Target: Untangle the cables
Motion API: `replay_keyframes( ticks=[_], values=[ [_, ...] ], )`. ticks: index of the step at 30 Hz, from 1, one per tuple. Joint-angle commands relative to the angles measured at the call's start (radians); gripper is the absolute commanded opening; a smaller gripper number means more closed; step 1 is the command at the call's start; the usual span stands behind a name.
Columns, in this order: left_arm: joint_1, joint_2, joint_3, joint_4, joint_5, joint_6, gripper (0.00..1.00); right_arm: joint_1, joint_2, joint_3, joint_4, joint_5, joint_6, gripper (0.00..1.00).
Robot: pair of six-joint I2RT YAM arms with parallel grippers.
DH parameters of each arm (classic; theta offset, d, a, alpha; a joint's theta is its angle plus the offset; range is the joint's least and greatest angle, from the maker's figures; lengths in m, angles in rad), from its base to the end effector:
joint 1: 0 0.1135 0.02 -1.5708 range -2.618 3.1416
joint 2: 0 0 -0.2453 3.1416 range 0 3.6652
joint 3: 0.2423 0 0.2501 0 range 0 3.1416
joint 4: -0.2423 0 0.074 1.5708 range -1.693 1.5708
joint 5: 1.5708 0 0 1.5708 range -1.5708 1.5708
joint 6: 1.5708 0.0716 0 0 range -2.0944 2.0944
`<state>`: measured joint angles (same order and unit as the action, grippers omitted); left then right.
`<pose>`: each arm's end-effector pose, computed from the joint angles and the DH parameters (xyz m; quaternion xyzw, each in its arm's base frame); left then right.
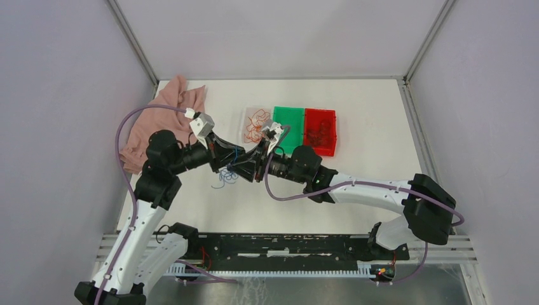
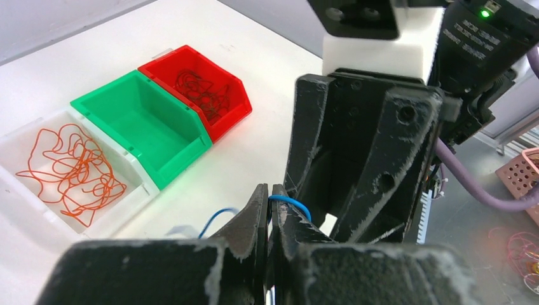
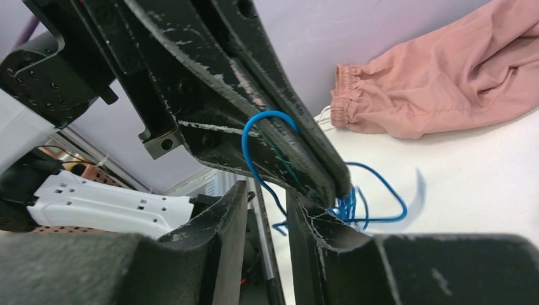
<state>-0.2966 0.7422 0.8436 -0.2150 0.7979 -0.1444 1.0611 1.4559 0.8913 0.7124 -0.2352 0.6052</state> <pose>0.1743 -0.1069 0.3495 0.3102 0.6659 -0.4170 0.5353 0.1665 0.3321 0.2991 -0.2331 0.6116 0.6082 0.4492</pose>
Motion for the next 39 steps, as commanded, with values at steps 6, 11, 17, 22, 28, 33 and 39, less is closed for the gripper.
replay_keyframes(
  ticks=[6, 11, 17, 22, 28, 33, 39],
  values=[
    [-0.004, 0.016, 0.072, 0.030, 0.049, -0.088, 0.03, 0.054, 0.016, -0.043, 0.109, 0.233, -0.208, 0.32],
    [-0.004, 0.033, 0.121, 0.028, 0.100, -0.130, 0.03, 0.055, 0.031, -0.118, 0.180, 0.286, -0.197, 0.28],
    [-0.004, 0.030, 0.168, 0.021, 0.108, -0.138, 0.03, 0.055, 0.025, -0.191, 0.203, 0.322, -0.149, 0.25],
    [-0.004, 0.046, 0.216, 0.018, 0.107, -0.131, 0.03, 0.055, 0.023, -0.231, 0.192, 0.333, -0.121, 0.22],
    [-0.004, 0.074, 0.302, 0.016, 0.079, -0.084, 0.03, 0.055, 0.035, -0.268, 0.161, 0.353, -0.088, 0.21],
    [-0.004, 0.109, 0.390, 0.024, 0.055, -0.042, 0.03, 0.055, 0.058, -0.287, 0.136, 0.379, -0.062, 0.25],
    [-0.004, 0.140, 0.478, 0.087, 0.034, -0.069, 0.03, 0.055, 0.088, -0.287, 0.098, 0.390, -0.032, 0.25]
  ],
)
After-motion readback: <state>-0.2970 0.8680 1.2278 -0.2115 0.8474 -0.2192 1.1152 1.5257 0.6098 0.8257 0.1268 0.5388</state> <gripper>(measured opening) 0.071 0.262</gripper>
